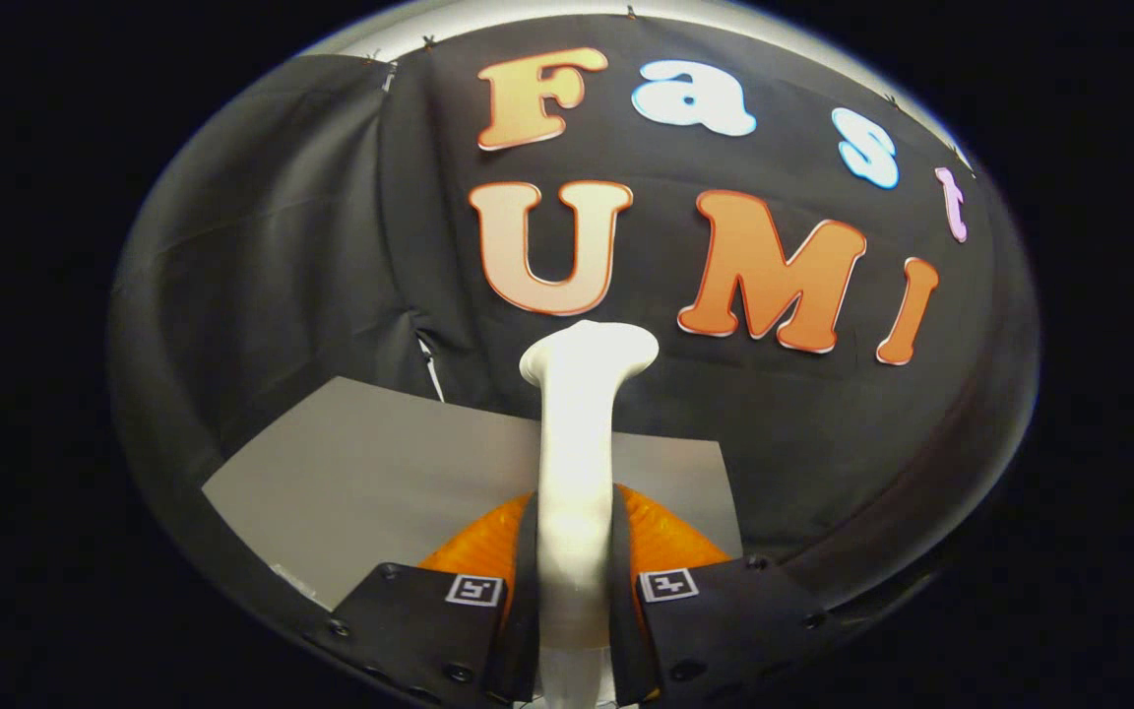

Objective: Iron the clothes twice with a garment steamer, once on the left side and once on the right side.

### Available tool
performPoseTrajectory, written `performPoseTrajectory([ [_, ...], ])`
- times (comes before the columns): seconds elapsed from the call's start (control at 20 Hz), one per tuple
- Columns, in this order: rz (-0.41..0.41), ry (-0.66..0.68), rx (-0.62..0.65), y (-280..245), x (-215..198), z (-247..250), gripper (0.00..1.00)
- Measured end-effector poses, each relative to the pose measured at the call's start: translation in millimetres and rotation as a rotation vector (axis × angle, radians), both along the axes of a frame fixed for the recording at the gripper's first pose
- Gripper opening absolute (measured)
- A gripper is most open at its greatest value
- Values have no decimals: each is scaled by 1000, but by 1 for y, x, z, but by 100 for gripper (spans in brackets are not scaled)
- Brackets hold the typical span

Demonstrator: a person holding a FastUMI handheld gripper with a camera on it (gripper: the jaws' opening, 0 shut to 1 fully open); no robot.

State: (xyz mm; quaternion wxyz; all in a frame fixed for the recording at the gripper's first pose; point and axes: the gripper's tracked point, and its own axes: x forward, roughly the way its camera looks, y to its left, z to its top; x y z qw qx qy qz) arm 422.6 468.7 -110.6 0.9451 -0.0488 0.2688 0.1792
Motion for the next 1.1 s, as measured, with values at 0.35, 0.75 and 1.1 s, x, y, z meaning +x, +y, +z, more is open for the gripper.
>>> performPoseTrajectory([
  [0.35,128,-108,118,8,-98,76,37],
  [0.75,257,-234,214,-24,-229,146,37],
  [1.1,293,-322,267,-97,-322,170,36],
])
